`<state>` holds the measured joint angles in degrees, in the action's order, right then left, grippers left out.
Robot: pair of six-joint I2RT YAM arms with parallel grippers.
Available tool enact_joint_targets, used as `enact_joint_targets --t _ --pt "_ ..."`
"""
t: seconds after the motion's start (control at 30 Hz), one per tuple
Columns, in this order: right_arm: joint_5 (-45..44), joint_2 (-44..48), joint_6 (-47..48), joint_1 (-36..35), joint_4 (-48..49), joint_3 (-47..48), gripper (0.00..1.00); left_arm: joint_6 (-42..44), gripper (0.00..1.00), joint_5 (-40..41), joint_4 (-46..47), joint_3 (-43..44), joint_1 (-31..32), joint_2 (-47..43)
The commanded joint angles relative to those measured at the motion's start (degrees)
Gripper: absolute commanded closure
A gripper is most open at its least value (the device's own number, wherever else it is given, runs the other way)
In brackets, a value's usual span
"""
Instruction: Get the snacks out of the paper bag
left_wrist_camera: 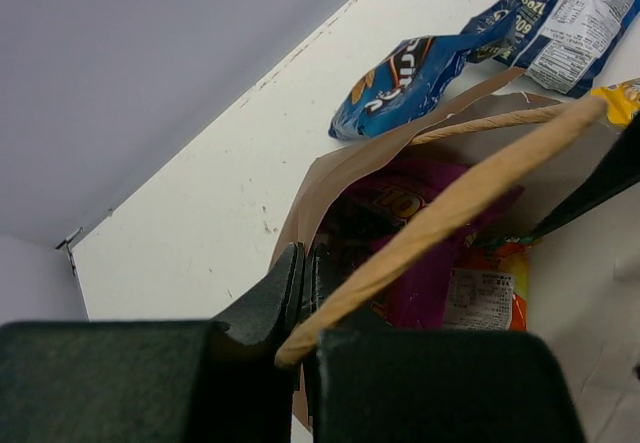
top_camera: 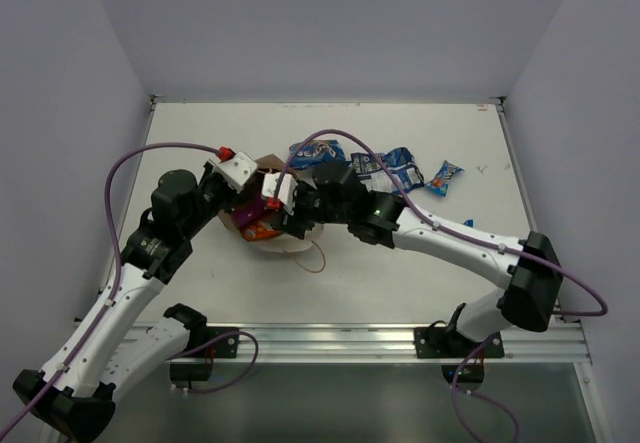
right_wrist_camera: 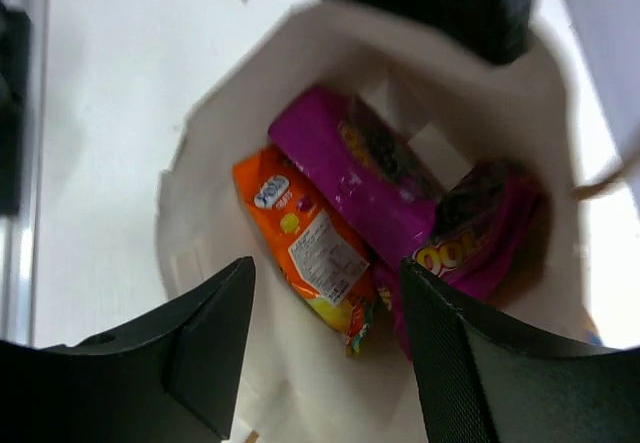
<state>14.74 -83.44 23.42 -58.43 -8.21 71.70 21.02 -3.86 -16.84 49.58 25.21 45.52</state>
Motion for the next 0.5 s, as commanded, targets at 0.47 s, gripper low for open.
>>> enact_joint_targets --t 0.47 --pt "-0.4 -16.4 11.4 0.1 -2.7 2.7 0.30 -1.5 1.00 -1.8 3.0 3.2 0.0 0.1"
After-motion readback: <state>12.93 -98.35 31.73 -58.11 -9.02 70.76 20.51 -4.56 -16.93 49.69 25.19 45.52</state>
